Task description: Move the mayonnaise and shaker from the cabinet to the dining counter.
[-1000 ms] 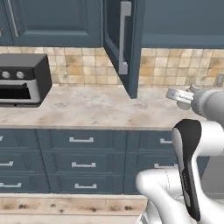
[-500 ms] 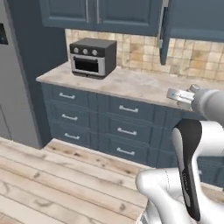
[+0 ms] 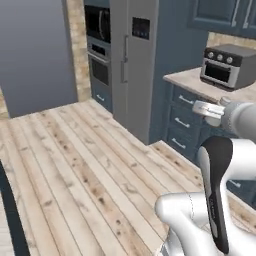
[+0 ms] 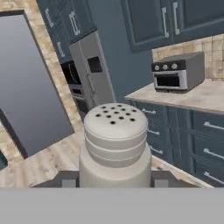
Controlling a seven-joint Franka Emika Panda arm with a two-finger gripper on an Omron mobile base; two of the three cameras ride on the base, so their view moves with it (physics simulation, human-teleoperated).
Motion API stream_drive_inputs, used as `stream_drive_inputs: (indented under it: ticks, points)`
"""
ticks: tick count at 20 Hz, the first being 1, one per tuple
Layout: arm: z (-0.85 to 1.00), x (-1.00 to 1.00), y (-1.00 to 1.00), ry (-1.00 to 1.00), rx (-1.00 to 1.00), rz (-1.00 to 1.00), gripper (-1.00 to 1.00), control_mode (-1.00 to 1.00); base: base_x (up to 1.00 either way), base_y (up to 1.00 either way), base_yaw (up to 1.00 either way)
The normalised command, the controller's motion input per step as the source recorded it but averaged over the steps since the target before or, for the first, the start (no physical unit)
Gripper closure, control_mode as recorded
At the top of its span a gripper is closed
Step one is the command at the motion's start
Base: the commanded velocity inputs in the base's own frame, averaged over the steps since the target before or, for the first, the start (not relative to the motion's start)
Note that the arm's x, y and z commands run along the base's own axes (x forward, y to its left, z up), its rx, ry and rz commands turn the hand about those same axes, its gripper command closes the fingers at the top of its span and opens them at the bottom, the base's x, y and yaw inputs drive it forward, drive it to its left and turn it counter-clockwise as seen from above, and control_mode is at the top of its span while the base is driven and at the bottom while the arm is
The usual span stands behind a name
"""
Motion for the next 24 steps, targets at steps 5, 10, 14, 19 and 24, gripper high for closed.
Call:
stream_drive_inputs:
  ticks: [5, 10, 14, 19, 24]
  points:
    - [0.0, 0.0, 0.0, 0.0, 0.0, 0.0, 1.0, 1.0, 0.14, -0.01, 0.99]
    - [0.0, 0.0, 0.0, 0.0, 0.0, 0.0, 1.0, 1.0, 0.65, -0.2, 0.89]
    - [0.0, 0.0, 0.0, 0.0, 0.0, 0.0, 1.0, 1.0, 0.64, -0.29, 0.86]
    - [0.0, 0.0, 0.0, 0.0, 0.0, 0.0, 1.0, 1.0, 0.51, -0.51, 0.79]
    - [0.0, 0.0, 0.0, 0.0, 0.0, 0.0, 1.0, 1.0, 0.24, -0.75, 0.72]
